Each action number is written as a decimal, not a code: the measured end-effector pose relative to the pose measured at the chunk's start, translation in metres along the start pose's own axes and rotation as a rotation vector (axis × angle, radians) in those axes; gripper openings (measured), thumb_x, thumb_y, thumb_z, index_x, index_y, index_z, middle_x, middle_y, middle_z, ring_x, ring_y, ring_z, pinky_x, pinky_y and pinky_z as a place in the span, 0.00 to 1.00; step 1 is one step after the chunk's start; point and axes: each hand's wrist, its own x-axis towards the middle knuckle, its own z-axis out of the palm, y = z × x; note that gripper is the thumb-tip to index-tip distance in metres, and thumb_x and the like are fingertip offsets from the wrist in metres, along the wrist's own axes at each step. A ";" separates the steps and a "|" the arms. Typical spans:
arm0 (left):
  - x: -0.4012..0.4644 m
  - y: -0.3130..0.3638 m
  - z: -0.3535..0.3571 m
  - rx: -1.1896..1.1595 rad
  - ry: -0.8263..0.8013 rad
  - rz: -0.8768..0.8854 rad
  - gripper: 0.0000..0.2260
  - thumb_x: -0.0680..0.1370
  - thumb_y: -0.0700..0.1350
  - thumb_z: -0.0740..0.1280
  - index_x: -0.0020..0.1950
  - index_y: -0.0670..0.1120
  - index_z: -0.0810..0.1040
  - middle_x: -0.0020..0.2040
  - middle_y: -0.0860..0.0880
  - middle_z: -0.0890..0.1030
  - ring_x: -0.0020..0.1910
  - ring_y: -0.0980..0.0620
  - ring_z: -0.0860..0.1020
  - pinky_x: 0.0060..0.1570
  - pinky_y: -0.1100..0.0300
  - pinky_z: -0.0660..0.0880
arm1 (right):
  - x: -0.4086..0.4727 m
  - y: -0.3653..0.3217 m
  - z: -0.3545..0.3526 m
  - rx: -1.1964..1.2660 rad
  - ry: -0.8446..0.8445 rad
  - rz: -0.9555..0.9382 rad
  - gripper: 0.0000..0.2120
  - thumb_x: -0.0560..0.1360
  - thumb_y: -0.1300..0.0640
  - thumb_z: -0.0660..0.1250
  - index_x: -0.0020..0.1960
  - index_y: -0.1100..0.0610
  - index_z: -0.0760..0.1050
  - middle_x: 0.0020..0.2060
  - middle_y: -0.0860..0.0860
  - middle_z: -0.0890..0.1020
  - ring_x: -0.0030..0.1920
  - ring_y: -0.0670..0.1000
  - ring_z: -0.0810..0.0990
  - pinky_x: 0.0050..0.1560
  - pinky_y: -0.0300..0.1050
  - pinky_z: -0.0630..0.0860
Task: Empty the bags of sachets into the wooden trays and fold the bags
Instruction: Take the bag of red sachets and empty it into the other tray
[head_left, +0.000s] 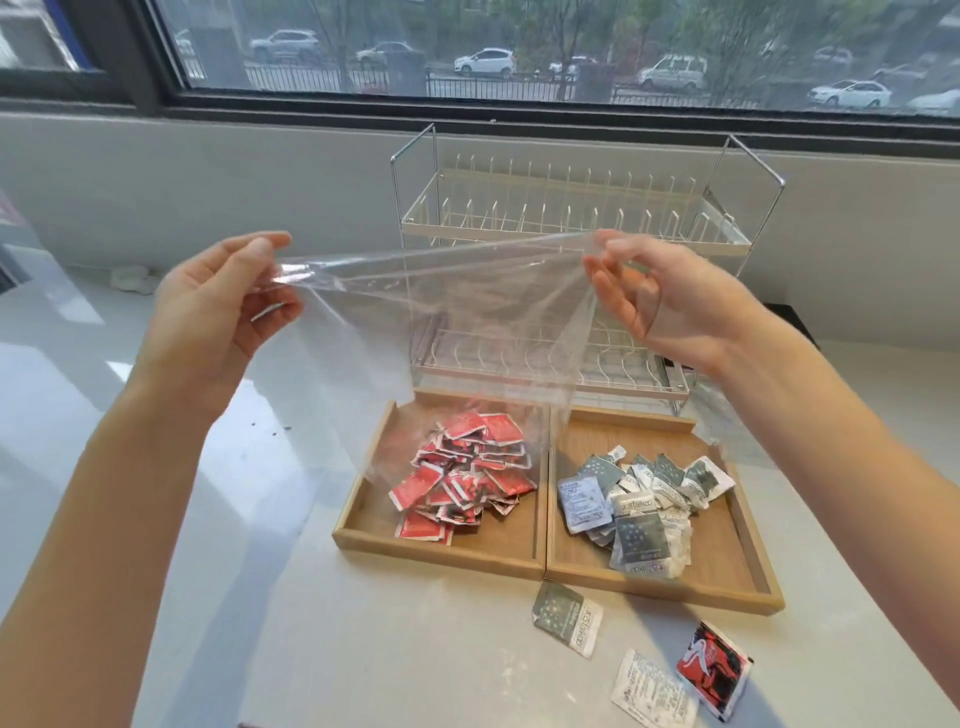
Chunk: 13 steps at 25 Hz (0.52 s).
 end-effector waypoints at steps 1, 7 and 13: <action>0.001 0.004 0.002 0.004 0.003 0.018 0.14 0.77 0.43 0.60 0.36 0.52 0.82 0.24 0.58 0.76 0.25 0.61 0.75 0.34 0.69 0.77 | 0.001 -0.005 0.002 -0.002 -0.003 -0.025 0.05 0.74 0.66 0.61 0.47 0.59 0.73 0.29 0.50 0.81 0.31 0.44 0.82 0.28 0.31 0.76; -0.004 0.008 0.020 0.095 -0.065 0.129 0.10 0.78 0.42 0.59 0.43 0.51 0.78 0.27 0.58 0.79 0.32 0.61 0.78 0.38 0.70 0.76 | 0.000 -0.022 -0.004 -0.127 -0.002 -0.178 0.05 0.75 0.65 0.59 0.48 0.57 0.72 0.35 0.51 0.76 0.31 0.43 0.81 0.29 0.31 0.76; -0.016 -0.021 0.025 0.261 -0.141 0.188 0.09 0.76 0.38 0.62 0.43 0.51 0.76 0.30 0.59 0.82 0.30 0.62 0.79 0.31 0.72 0.74 | -0.016 0.002 -0.045 -0.851 0.133 -0.568 0.11 0.75 0.62 0.62 0.50 0.47 0.70 0.37 0.47 0.75 0.36 0.42 0.79 0.39 0.32 0.78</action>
